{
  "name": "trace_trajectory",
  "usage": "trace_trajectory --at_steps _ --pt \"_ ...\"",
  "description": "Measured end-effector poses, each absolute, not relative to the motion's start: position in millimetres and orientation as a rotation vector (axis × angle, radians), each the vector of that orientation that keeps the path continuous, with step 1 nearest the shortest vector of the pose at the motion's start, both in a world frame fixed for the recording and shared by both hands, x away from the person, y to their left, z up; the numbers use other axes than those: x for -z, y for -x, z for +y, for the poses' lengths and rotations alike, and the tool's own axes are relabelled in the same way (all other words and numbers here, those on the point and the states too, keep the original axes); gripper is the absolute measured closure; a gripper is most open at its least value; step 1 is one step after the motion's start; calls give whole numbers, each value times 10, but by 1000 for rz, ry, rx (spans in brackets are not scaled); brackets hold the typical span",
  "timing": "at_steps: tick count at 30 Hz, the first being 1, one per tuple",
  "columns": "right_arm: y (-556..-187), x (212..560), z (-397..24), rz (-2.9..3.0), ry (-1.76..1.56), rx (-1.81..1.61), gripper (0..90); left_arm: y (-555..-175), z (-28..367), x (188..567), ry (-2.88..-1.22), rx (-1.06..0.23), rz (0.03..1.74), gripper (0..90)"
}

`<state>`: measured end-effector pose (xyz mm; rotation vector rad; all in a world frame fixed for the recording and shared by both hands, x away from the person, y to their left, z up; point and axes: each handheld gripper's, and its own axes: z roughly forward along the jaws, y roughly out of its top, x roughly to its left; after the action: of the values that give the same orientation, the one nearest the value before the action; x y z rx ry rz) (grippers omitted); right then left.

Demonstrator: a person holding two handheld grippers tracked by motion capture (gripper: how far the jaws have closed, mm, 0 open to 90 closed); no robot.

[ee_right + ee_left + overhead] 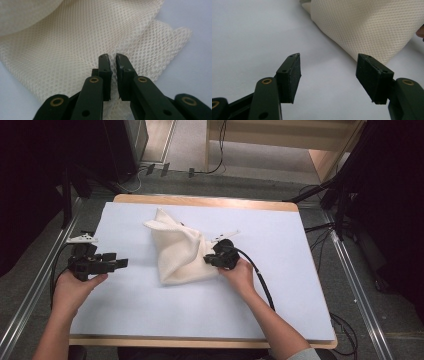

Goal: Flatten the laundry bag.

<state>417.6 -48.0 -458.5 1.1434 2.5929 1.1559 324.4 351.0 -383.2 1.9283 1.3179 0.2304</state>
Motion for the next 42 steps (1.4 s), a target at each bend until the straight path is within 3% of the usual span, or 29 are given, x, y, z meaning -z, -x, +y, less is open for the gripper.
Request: trace_trajectory --at_steps 15,27,42 --pt "-4169 4065 -1115 2485 -1096 -1207 857 -3250 3491 3846 -1933 -222 1316 375" --pt "-4275 4175 -1281 2483 -1139 -1131 847 -3342 3418 3992 -1954 -185 1308 378" --pt "-4478 4343 -1555 2370 -1261 -993 840 -3582 2843 4254 -2084 -82 1175 392"
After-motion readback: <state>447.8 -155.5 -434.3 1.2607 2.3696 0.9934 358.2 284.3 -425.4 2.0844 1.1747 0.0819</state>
